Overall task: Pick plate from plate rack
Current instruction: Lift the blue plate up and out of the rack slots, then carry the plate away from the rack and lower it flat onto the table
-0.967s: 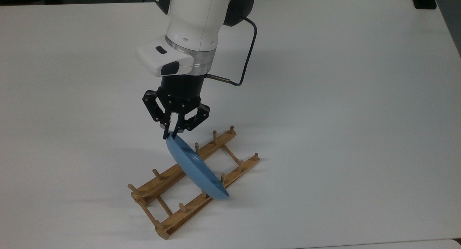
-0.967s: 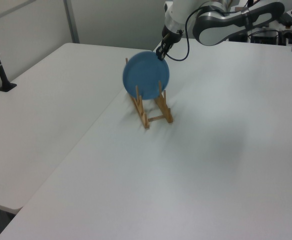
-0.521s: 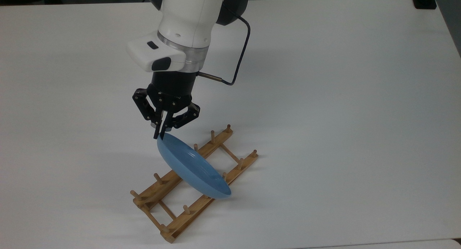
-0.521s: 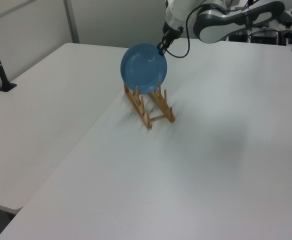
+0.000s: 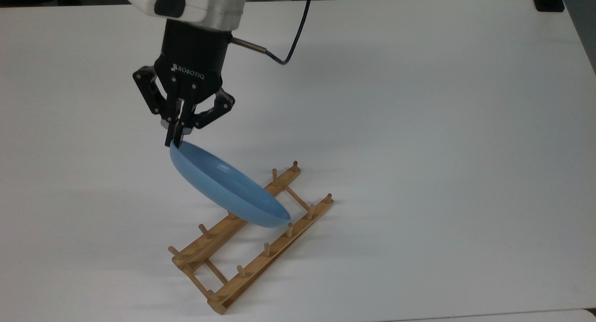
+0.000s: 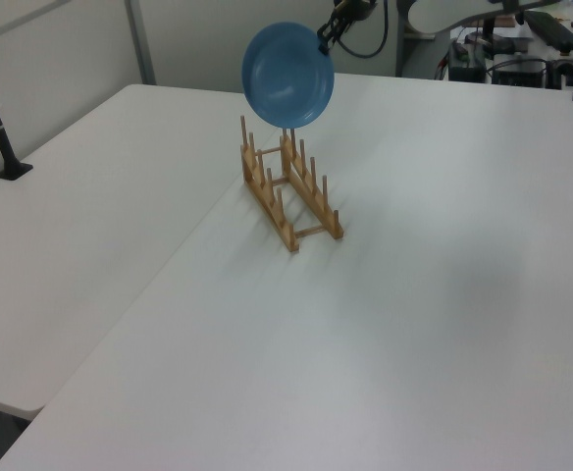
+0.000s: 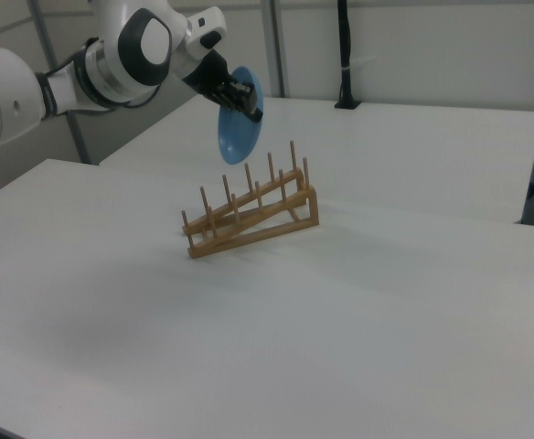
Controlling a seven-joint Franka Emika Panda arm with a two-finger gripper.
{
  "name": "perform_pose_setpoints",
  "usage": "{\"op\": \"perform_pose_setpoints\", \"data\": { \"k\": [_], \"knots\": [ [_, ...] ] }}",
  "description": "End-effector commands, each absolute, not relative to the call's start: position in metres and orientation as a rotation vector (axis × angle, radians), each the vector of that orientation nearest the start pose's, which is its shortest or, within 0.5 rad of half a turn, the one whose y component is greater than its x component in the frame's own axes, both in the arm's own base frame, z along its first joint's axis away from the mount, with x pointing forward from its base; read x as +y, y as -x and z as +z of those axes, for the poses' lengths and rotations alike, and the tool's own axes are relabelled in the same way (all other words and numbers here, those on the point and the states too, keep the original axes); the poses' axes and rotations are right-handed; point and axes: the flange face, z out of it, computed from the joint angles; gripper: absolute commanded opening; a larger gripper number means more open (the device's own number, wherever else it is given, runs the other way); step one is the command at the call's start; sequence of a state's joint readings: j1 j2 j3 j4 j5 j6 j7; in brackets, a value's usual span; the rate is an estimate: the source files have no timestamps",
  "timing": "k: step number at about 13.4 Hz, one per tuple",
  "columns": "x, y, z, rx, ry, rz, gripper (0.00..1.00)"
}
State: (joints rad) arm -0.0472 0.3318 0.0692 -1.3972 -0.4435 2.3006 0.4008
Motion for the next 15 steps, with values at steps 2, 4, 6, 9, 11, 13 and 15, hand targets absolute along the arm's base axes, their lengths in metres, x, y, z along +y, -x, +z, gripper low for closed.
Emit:
{"op": "perform_pose_setpoints", "data": {
  "k": [2,4,6,9,11,13,15],
  "knots": [
    [0.006,-0.683,0.589,0.344,3.14,-0.796,0.0],
    [0.009,-0.673,0.586,0.219,3.118,-0.616,0.0],
    [0.012,-0.663,0.576,0.072,3.117,-0.424,0.0],
    [0.018,-0.647,0.527,-0.214,3.128,-0.07,0.0],
    [0.018,-0.634,0.489,-0.482,3.084,0.132,0.0],
    [0.016,-0.62,0.457,-0.778,2.973,0.317,0.0],
    [0.016,-0.615,0.437,-0.91,2.899,0.396,0.0]
  ]
}}
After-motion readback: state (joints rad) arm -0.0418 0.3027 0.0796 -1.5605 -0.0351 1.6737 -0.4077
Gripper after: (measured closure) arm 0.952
